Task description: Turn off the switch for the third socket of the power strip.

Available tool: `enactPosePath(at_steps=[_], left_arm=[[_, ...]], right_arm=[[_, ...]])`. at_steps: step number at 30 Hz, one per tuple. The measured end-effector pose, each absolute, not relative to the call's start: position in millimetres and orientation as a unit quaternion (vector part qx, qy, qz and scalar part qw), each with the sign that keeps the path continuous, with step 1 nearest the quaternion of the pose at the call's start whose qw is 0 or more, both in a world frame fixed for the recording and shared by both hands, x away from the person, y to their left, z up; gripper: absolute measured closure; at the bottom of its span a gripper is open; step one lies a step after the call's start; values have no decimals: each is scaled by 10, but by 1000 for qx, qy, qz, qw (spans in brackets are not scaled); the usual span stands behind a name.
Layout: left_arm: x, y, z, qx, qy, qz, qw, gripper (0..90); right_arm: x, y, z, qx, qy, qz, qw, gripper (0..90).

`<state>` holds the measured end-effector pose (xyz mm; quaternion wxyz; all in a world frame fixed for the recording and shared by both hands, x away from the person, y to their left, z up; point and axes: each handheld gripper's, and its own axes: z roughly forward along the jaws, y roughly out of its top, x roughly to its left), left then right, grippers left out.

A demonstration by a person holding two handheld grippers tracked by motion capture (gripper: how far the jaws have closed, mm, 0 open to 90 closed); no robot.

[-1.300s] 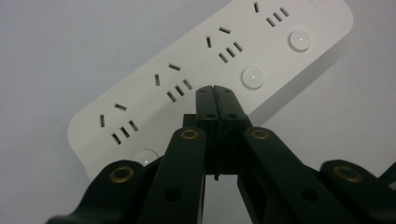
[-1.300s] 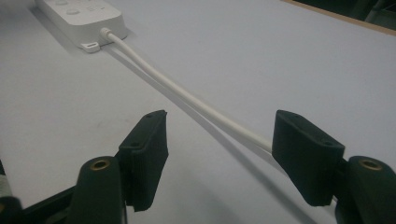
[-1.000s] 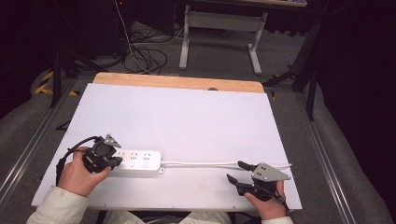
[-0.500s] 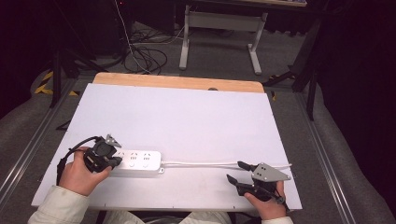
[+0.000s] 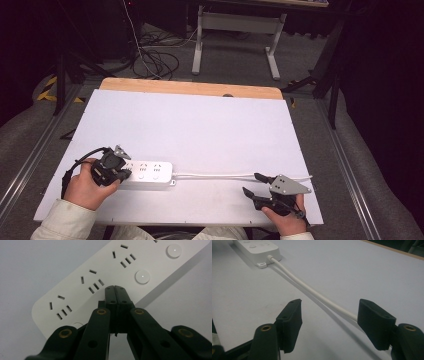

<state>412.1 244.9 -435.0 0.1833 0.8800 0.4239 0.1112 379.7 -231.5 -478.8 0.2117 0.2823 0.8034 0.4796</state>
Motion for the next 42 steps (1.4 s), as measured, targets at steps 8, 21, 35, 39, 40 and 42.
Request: enactPosePath(at_steps=[8,21,35,39,40,42], left_arm=[[4126,2449,-4353,880,422,118,182,900],[4112,2460,-4362,880,419,121,187,900],[4105,2452,-4364,880,420,125,185,900],[4104,2450,-4364,879,422,124,184,900],[4104,2453,-4365,879,422,123,185,900],[4110,2460,-4366,879,421,120,186,900]], right_arm=[[3797,-2312,-4791,282,804,480,210,363],[3790,-2309,-4784,281,803,481,211,363],[3790,-2306,-4784,282,803,482,210,363],[3788,-2304,-4782,282,803,482,210,363],[3788,-2303,-4782,282,803,482,210,363],[3787,-2303,-4782,282,803,482,210,363]])
